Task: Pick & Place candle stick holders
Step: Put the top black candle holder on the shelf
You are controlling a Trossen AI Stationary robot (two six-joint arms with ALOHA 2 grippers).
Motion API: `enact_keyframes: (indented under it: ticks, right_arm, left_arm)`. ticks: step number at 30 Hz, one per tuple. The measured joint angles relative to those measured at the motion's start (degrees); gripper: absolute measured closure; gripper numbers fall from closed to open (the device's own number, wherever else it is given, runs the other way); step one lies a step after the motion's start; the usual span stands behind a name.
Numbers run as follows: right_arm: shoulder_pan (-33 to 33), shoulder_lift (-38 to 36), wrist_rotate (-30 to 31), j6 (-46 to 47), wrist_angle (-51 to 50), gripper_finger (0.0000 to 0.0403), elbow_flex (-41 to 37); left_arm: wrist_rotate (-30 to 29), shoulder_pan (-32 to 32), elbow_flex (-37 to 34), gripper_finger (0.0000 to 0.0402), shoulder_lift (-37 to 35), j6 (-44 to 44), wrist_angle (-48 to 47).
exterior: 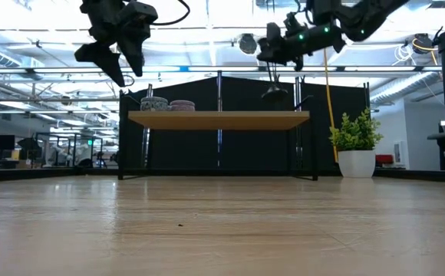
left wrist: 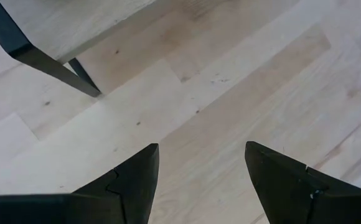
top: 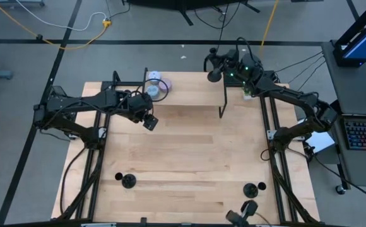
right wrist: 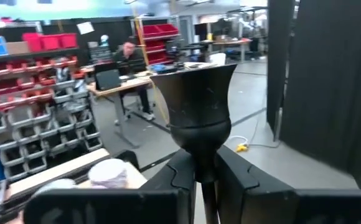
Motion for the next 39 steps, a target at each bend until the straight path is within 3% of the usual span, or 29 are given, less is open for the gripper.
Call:
enact_keyframes:
  ticks: [7,16,39]
  right_arm:
    - [-2.6,0.7,0.1,2.8,13.3,0.0381,-7.0]
    - [-2.9,5.0,-0.4,3.9,19.3,0.0381,-8.6]
    - [-4.9,7.6,-0.3,0.5,20.6,0.0369,-8.6]
  left_arm:
    - [0.1,0.0,0.0,0.0156,0.0,-0.9,1.1]
    - [1.7,0.0,0.0,0.0156,0.0,-0.5,5.5]
    - [2.6,-1.1,0.0,0.0156,0.0,-2.7,6.4]
